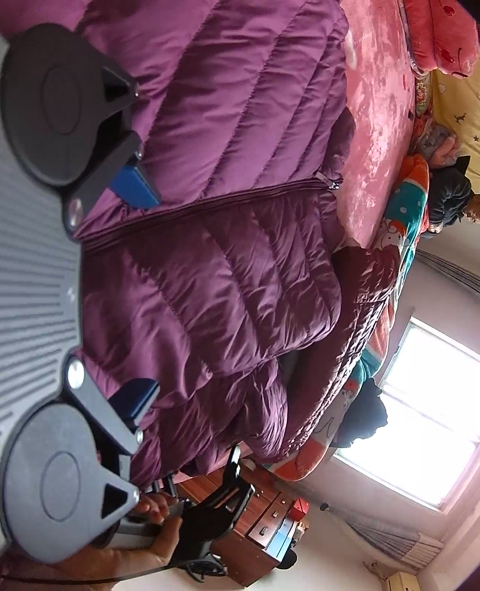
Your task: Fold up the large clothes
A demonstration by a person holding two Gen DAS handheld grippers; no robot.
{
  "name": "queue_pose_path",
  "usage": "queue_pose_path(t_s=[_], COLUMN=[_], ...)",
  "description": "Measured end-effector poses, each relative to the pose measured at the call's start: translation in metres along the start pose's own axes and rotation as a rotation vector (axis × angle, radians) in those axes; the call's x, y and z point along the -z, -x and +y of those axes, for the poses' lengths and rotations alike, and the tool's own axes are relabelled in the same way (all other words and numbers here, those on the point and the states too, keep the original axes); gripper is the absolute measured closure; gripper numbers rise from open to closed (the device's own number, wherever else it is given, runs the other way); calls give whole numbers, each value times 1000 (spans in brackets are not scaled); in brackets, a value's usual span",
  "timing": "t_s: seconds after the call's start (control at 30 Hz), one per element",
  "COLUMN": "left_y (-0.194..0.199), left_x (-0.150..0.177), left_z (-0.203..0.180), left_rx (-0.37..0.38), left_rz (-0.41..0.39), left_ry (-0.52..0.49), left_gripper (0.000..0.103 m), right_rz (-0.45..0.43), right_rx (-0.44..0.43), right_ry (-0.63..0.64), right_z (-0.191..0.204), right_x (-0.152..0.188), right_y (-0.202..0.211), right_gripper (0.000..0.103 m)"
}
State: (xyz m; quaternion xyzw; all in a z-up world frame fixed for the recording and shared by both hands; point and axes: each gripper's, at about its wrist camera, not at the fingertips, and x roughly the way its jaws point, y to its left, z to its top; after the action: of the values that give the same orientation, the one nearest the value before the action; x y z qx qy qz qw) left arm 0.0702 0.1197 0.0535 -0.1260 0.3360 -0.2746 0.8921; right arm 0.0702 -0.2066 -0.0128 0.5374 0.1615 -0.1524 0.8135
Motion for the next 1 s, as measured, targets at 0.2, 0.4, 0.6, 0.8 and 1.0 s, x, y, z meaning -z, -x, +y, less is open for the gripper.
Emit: queue_pose_path(t_s=[0.2, 0.4, 0.6, 0.8, 1.0], left_y=[-4, -4, -5, -6, -7], left_x=[2, 3, 3, 4, 6], left_z=[1, 1, -2, -3, -4], left_rx=[-1, 0, -6, -9, -13], left_rz=[11, 15, 18, 19, 20], left_ry=[-12, -24, -43, -55, -70], left_gripper=[3, 3, 3, 2, 1], right_rz=[8, -74, -258, -359, -348], right_rx=[77, 213, 390, 532, 632], right_ry=[15, 222, 464, 538, 530], right_z=[-5, 27, 58, 60, 37], right_x=[-6, -31, -78, -117, -132], right_y=[-8, 15, 67, 116, 152], right_gripper=[69, 81, 83, 84, 85])
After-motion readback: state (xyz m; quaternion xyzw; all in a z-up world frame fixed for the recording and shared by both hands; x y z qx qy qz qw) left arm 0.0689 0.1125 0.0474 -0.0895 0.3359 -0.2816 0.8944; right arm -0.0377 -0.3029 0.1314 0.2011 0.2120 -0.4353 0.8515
